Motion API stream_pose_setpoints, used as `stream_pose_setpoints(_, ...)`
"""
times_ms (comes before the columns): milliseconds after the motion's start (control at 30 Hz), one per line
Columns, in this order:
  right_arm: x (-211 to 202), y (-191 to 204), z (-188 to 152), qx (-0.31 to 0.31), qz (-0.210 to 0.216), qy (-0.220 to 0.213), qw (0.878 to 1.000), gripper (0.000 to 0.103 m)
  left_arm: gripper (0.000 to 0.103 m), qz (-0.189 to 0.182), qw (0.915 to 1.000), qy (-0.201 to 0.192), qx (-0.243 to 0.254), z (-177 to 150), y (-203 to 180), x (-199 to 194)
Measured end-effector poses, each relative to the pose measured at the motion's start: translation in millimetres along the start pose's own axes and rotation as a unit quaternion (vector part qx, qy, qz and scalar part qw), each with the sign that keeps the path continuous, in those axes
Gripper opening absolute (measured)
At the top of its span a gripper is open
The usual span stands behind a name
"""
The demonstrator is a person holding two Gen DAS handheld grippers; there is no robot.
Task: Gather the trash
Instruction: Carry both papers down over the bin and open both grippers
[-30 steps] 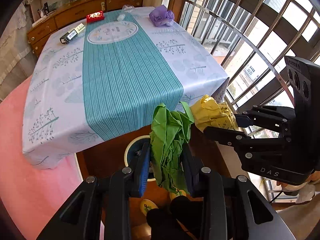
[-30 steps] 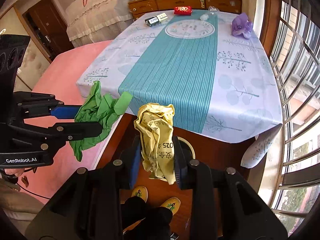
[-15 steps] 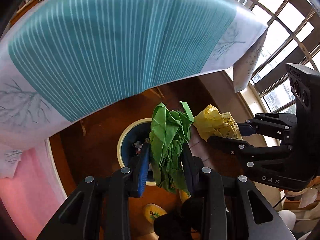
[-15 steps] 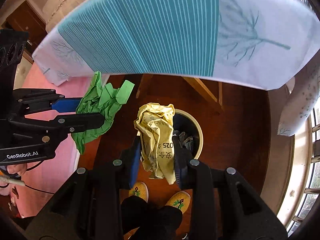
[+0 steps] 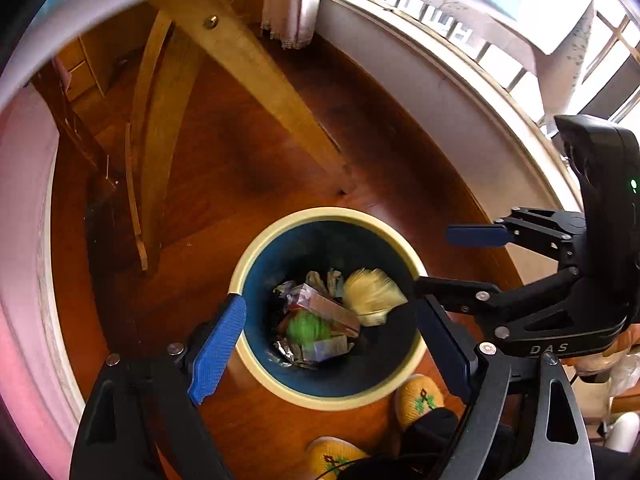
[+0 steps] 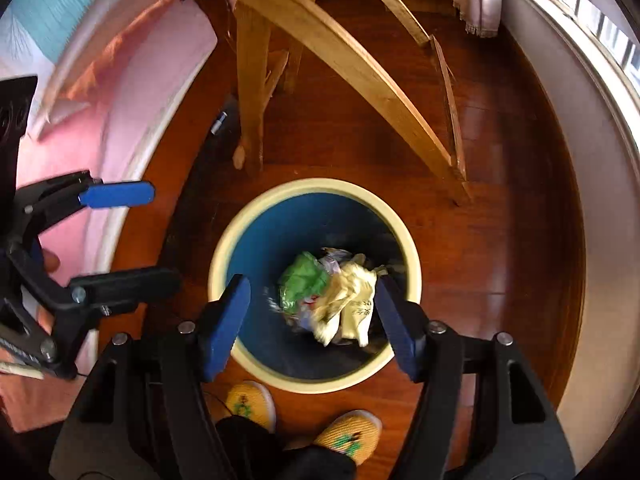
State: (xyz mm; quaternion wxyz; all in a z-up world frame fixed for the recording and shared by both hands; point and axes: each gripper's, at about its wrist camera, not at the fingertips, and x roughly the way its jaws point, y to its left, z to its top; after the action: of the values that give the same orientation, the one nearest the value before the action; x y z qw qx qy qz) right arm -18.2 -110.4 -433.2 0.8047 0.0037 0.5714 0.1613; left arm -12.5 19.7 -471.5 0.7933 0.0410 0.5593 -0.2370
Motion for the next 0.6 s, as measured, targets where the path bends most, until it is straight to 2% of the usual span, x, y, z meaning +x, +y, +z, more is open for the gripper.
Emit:
stream_pose_setpoints(167,6,-6,-6,-0.01,-0.005,-0.002,1.0,0.063,0.088,0.0,0.9996,-0.019,-0.02,-6,12,3)
stream_pose_setpoints(333,-5,-1,-6,-0.014,-0.005,-0.003,1.0,0.063,0.088,0.005,0.9994,-0.02,-0.029,-6,11,-14)
stream_pose_setpoints(600,-52,14,5,-0.01,-0.014,-0.009,1.0,0.064,0.088,0.008,0.9989,-0.019,-0.042,7,-1,-62)
